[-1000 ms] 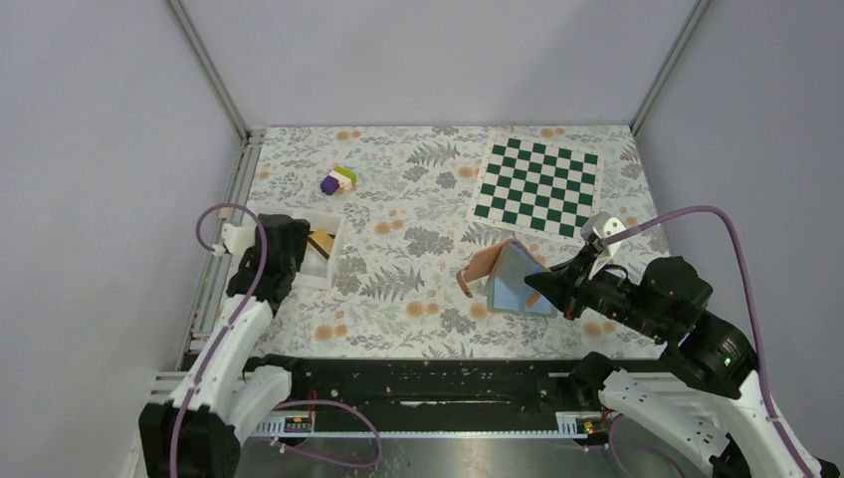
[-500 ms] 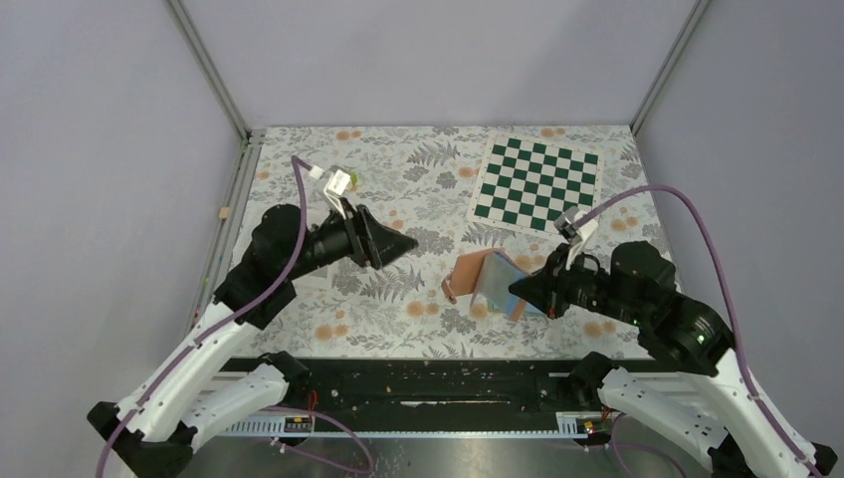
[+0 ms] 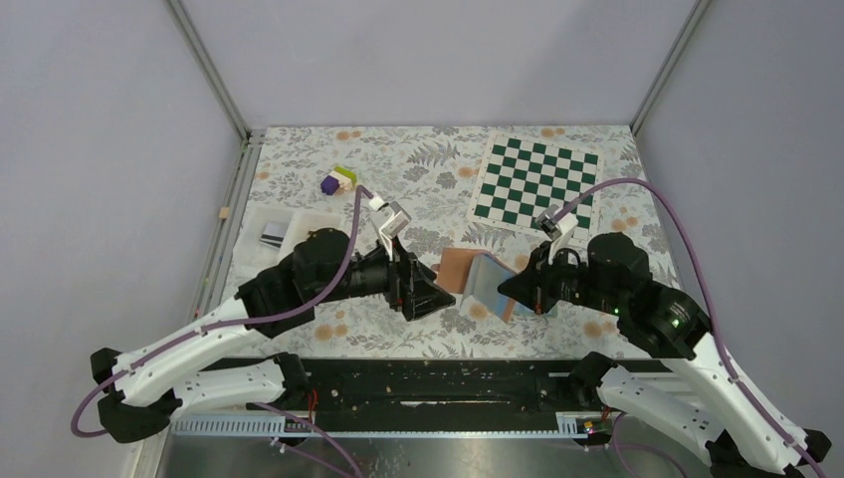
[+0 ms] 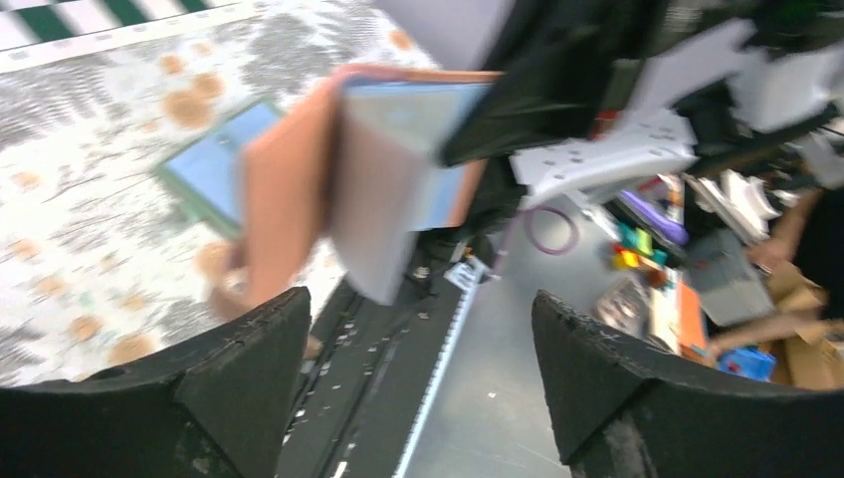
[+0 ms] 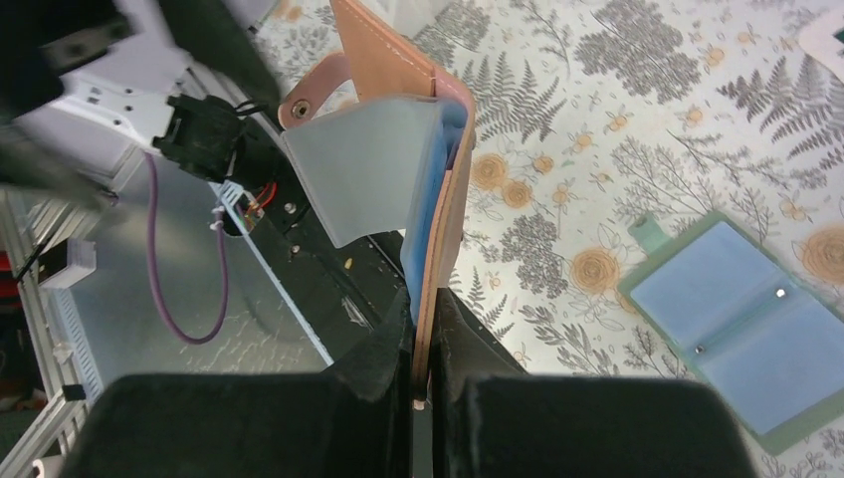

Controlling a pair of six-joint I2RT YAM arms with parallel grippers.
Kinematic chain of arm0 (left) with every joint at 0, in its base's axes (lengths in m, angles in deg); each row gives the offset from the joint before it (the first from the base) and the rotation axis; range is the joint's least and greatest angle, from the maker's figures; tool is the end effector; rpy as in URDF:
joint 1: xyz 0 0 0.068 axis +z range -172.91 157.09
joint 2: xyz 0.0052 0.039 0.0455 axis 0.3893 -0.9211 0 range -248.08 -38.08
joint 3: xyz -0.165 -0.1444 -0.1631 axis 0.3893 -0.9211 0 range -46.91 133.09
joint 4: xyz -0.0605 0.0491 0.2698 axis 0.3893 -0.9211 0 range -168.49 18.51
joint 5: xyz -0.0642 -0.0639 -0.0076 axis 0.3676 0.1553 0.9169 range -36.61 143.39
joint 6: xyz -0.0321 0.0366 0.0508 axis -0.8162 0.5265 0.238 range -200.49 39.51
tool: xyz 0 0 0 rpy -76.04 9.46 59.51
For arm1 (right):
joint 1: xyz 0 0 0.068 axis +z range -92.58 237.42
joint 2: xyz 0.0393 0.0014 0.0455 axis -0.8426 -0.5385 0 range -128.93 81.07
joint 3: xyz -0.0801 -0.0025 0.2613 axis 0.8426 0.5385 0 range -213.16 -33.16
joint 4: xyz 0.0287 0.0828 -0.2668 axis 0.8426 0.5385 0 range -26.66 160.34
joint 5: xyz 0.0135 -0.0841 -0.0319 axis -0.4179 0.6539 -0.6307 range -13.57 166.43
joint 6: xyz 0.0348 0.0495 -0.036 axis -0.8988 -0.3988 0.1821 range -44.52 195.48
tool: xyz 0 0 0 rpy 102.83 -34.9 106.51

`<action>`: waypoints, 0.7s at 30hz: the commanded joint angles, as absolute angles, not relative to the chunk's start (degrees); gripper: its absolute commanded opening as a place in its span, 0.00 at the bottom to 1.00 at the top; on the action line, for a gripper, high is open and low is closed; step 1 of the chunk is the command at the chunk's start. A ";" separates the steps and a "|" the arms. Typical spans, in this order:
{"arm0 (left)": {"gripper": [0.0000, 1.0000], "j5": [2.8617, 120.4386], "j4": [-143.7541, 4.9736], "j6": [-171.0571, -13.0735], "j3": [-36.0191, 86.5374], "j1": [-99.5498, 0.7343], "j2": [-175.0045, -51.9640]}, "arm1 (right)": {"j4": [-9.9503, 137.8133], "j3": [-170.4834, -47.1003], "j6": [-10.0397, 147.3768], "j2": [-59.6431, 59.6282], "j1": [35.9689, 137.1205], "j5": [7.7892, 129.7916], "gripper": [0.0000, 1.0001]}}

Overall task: Take the credit cards out of the card holder
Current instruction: Remove the credit card from the card holder.

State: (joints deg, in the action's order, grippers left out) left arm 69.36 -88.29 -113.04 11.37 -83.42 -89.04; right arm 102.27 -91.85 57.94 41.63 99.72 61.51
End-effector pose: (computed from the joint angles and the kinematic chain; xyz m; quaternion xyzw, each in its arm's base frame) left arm 0.1028 -0.2138 0.3910 0.2697 0.7117 -0.5374 0.3633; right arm 0.1149 0.1245 0.3820 -0.2468 0.7758 0.3767 0.4419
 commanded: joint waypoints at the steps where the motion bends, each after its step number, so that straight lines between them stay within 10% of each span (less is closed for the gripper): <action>1: 0.87 56.61 -91.82 -108.49 10.18 -83.54 -87.13 | 97.50 -91.69 61.05 45.37 99.49 55.72 0.00; 21: 0.99 45.86 -91.85 -104.42 13.34 -89.70 -90.91 | 96.25 -93.14 55.56 42.05 99.40 54.35 0.00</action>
